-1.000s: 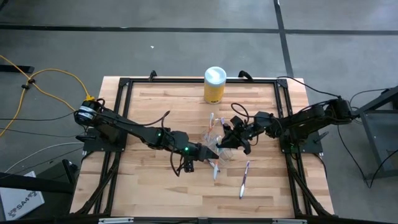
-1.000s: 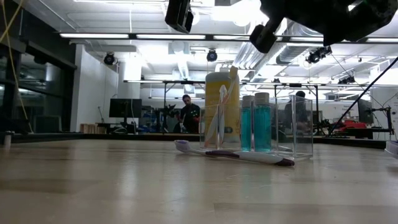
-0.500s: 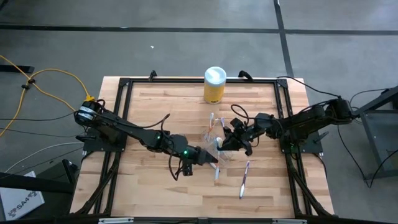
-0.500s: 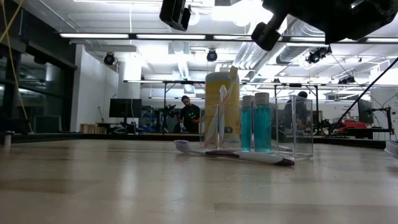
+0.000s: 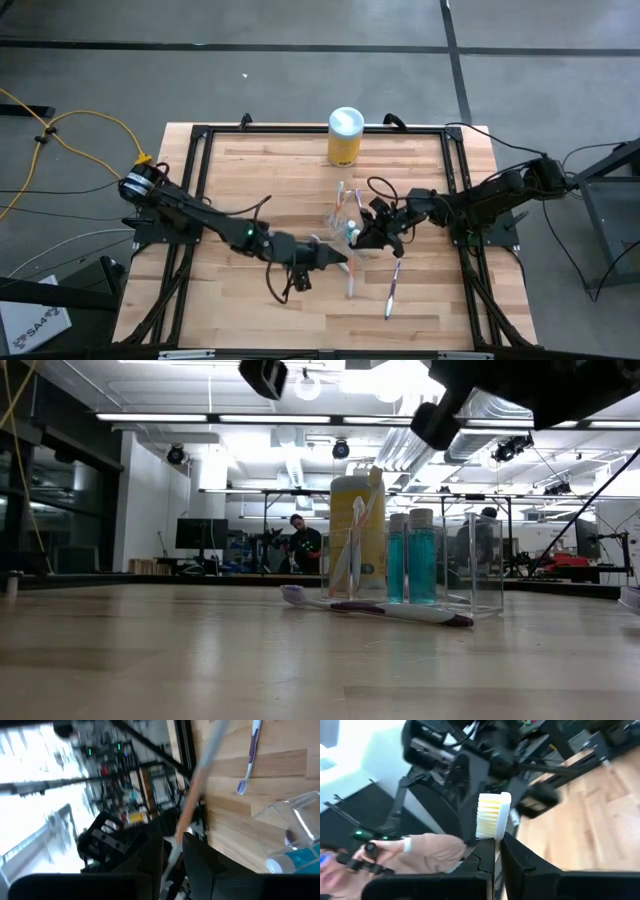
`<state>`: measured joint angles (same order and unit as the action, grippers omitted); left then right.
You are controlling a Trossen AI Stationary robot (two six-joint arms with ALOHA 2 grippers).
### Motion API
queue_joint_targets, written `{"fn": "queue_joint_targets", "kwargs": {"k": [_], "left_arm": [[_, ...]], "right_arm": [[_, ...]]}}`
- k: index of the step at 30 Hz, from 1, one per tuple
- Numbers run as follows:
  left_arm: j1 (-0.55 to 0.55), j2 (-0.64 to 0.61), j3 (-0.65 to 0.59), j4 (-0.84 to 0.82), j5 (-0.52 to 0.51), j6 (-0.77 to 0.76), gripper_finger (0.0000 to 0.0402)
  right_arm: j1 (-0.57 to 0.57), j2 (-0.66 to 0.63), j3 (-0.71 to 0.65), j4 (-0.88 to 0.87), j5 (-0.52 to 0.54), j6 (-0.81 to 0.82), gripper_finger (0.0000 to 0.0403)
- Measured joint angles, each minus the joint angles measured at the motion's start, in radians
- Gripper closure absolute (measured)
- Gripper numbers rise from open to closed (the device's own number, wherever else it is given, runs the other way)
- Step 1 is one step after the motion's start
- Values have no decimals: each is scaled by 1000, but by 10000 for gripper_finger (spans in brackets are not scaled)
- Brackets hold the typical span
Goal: Pick & Place toothbrushing station
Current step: Put the orange toothbrush into the top compartment of the transparent organizer
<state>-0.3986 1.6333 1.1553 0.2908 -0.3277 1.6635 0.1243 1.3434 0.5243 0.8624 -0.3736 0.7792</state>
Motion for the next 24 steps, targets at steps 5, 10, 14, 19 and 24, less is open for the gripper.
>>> {"fn": "queue_joint_targets", "kwargs": {"k": [5, 10, 14, 19, 24], "left_arm": [[-85, 0, 0, 5, -212, -101, 341], [-160, 0, 0, 12, -404, -220, 342], [-191, 0, 0, 11, -474, -307, 342], [-207, 0, 0, 10, -535, -363, 342], [-208, 0, 0, 9, -570, -399, 342]], "right_arm": [[-87, 0, 0, -72, -22, -86, 399], [-161, 0, 5, -104, -25, -187, 399], [-179, 0, 69, -197, -13, -295, 399], [-148, 1, 214, -515, 120, -477, 399], [-98, 1, 314, -640, 230, -593, 399]]}}
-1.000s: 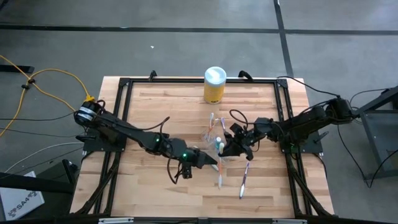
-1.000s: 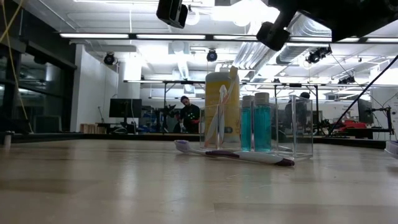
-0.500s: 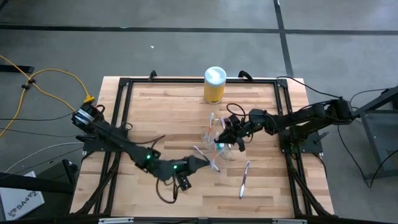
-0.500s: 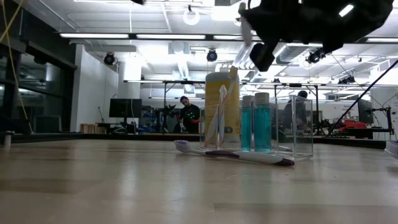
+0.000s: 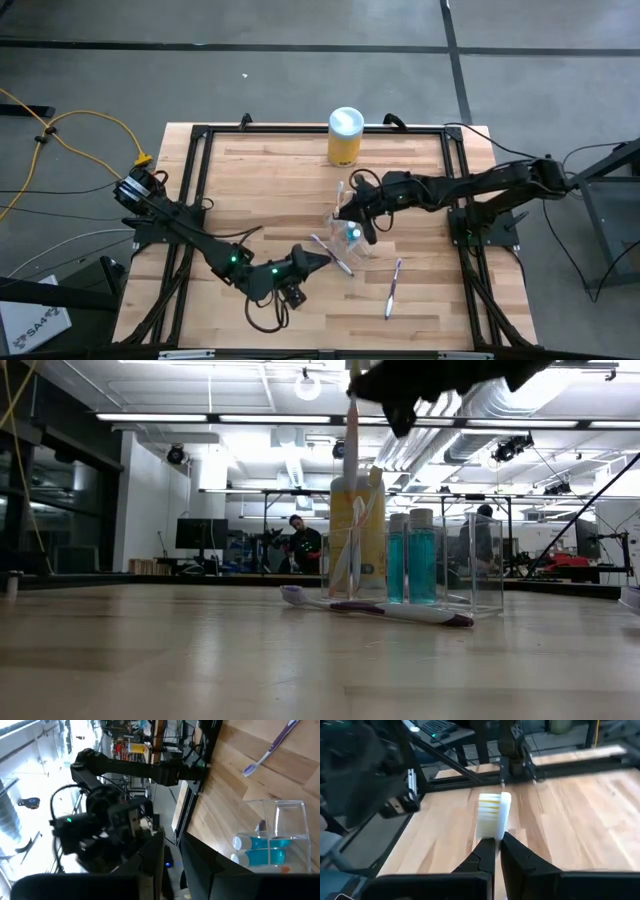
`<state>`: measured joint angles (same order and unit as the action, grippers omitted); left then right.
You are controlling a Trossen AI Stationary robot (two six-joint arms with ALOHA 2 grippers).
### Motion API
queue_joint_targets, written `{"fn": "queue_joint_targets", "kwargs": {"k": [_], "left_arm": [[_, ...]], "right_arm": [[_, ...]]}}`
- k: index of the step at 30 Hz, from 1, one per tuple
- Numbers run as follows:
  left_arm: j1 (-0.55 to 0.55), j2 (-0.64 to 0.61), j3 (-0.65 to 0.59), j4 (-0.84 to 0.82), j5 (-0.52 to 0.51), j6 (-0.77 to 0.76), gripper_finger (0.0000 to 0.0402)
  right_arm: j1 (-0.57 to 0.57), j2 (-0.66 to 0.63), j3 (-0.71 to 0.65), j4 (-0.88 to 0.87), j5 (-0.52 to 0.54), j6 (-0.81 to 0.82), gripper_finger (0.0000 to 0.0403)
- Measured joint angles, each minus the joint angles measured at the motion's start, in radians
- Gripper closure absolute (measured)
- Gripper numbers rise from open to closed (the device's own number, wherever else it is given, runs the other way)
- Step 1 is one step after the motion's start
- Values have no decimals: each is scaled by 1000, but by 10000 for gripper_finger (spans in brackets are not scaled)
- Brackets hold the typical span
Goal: Pick & Place toothbrushing station
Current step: Put the orange toothbrush into the top compartment of the transparent organizer
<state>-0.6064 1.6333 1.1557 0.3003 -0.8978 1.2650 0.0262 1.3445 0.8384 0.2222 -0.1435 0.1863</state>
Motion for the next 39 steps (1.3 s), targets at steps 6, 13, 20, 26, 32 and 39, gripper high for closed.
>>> {"fn": "queue_joint_targets", "kwargs": {"k": [6, 13, 20, 26, 32, 39], "left_arm": [[0, 0, 0, 0, -2, -9, 342], [-3, 0, 0, 0, -44, -9, 342], [-3, 0, 0, 0, -48, -9, 342], [-3, 0, 0, 0, -47, -9, 342], [-3, -1, 0, 0, -47, -9, 342], [-3, -1, 0, 0, -60, -10, 342]], "right_arm": [[33, 0, 56, -98, 147, -127, 399], [40, 0, 56, -116, 204, -220, 399], [30, 0, 56, -141, 214, -282, 399], [6, 0, 56, -173, 215, -292, 399], [-2, 23, 56, -204, 214, -292, 399], [-2, 63, 57, -212, 199, -266, 399]]}}
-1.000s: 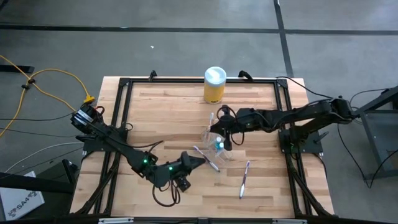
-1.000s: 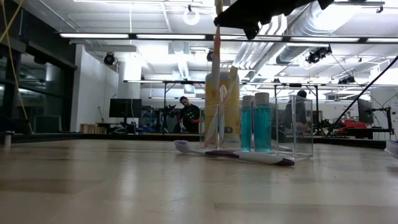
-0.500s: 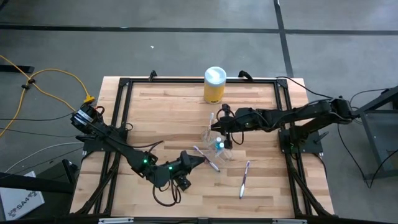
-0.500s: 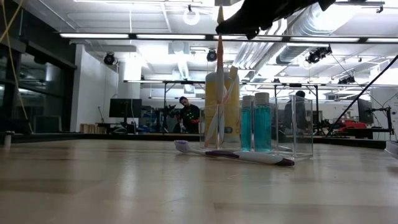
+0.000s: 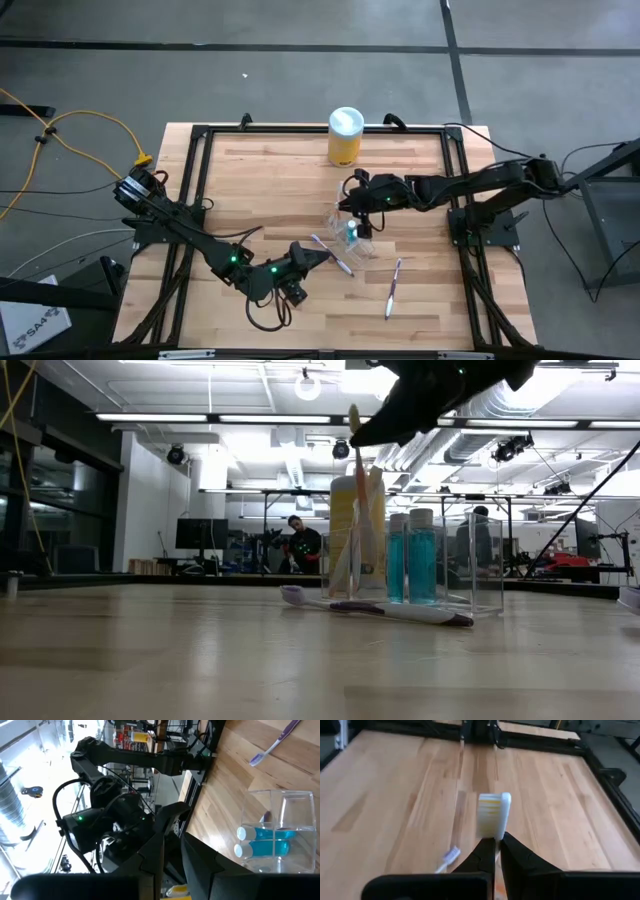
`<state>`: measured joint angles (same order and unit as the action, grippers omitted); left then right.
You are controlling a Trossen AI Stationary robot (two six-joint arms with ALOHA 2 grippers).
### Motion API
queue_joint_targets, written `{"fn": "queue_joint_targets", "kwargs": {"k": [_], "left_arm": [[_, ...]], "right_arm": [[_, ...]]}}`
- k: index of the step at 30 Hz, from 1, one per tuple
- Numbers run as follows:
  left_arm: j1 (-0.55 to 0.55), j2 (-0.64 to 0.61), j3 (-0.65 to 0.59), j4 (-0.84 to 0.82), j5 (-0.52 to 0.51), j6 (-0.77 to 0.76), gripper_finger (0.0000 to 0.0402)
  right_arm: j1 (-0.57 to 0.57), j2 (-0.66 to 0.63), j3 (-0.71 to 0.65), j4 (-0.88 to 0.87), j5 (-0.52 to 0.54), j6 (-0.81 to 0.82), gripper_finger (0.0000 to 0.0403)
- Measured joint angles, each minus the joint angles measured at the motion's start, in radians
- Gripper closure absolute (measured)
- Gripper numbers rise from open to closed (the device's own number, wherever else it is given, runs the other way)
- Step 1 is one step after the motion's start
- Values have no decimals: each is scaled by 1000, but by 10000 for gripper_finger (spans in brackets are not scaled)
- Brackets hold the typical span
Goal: Pick & Place toothbrushing station
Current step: Put the orange toothbrush into the top compartment of the transparent organizer, then put the bottom purple toothbrush into the bottom compartment of the transparent organizer
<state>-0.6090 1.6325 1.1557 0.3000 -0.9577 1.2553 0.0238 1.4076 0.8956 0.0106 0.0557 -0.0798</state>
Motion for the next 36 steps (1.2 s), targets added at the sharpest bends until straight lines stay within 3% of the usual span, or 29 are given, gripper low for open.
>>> {"fn": "queue_joint_targets", "kwargs": {"k": [26, 36], "left_arm": [[-1, 0, 1, 0, -15, -7, 342], [-3, 0, 1, 0, -15, -7, 342]], "right_arm": [[-14, 56, -1, 0, -6, 32, 365], [-14, 56, -1, -5, -7, 53, 295]]}}
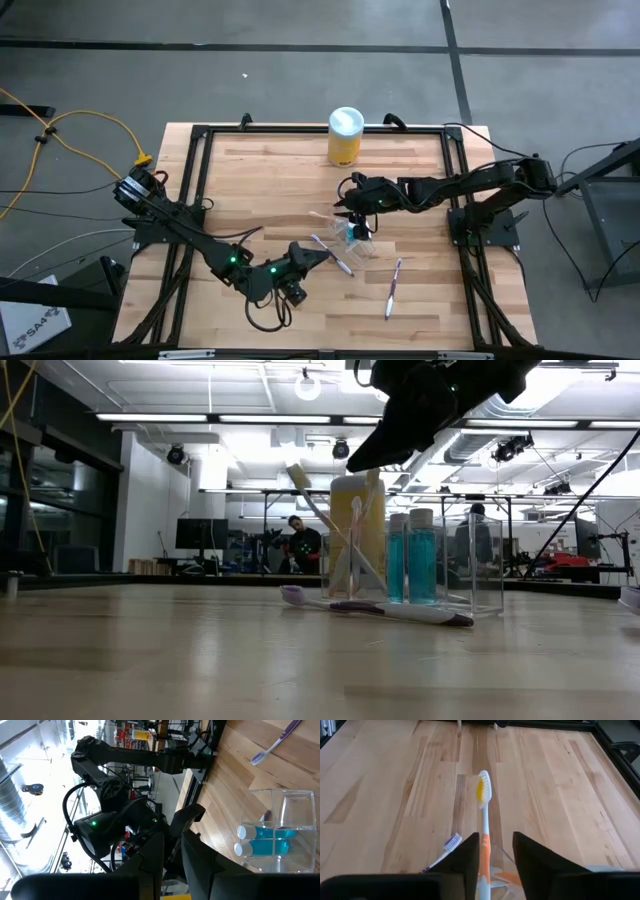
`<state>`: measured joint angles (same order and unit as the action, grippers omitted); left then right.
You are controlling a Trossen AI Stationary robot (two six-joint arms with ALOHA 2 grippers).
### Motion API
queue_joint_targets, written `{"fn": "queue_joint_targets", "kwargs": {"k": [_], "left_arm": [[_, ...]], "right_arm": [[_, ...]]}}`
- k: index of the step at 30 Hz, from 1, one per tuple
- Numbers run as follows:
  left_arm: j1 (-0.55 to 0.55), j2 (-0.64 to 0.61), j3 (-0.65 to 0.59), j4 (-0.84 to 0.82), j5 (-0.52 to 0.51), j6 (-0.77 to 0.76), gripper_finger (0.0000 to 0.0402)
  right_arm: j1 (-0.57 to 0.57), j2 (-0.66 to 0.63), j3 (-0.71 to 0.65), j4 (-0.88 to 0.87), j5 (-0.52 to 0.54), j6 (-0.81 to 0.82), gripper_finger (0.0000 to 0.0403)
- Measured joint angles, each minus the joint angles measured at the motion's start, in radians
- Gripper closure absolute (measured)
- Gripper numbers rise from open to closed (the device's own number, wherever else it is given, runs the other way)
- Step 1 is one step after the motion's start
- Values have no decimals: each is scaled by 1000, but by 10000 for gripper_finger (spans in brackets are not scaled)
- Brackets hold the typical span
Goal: Pick & Place toothbrushing station
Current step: Put the bottom purple toothbrush into the bottom compartment of the transparent organizer
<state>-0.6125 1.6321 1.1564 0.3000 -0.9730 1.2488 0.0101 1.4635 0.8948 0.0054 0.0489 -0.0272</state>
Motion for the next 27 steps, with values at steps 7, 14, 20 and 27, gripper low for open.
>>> {"fn": "queue_joint_targets", "kwargs": {"k": [7, 14, 20, 27], "left_arm": [[0, 0, 0, 0, 0, -43, 342], [0, 0, 0, 0, -1, -236, 342], [17, 0, 0, -18, -114, -433, 342], [76, 0, 0, -224, -158, -800, 342]], "right_arm": [[18, -16, 0, 11, 2, 8, 260], [79, -108, 1, -59, 5, 97, 260], [145, -212, 1, -282, 82, 255, 268], [204, -326, 0, -599, 203, 470, 279]]}}
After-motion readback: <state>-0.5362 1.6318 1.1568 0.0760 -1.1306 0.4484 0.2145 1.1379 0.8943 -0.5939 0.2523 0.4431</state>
